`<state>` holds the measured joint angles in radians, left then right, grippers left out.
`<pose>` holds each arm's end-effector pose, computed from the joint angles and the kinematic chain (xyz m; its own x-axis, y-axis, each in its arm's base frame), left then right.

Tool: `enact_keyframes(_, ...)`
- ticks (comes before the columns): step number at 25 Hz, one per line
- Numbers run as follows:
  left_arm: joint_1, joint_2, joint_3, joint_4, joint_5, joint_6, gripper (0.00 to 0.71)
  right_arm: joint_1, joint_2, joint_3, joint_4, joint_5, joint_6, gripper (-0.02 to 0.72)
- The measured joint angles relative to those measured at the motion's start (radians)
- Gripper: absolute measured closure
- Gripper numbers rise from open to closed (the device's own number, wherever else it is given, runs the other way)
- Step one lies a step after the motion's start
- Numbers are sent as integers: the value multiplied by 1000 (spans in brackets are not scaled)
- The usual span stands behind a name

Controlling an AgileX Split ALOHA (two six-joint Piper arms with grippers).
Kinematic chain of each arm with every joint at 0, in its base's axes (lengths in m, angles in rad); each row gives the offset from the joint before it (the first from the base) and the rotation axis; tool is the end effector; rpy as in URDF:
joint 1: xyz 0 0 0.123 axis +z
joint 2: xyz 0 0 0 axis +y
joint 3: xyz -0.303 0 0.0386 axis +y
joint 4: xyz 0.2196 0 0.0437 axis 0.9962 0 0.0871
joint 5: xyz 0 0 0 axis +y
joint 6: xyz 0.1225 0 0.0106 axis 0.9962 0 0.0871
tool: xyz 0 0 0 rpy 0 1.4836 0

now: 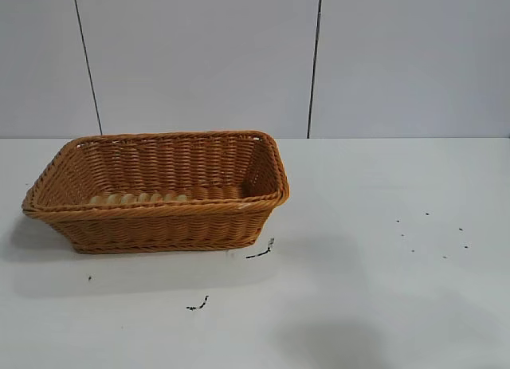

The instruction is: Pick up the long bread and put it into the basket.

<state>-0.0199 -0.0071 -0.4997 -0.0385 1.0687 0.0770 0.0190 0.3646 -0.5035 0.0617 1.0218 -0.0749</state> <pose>-0.0233 -0.0037 0.2480 -0.4530 0.0674 -0.8890 0.0765 0.9964 0.0366 0.0279 0.0070 0.2531 -0.7106 -0.0561 -0.7014 -0.0862 0.9962 0.0076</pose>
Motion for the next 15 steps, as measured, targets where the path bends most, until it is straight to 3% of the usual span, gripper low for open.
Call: enact_keyframes(15, 0, 0, 0, 0, 0, 0, 18, 0, -318, 2, 0, -3, 7, 14)
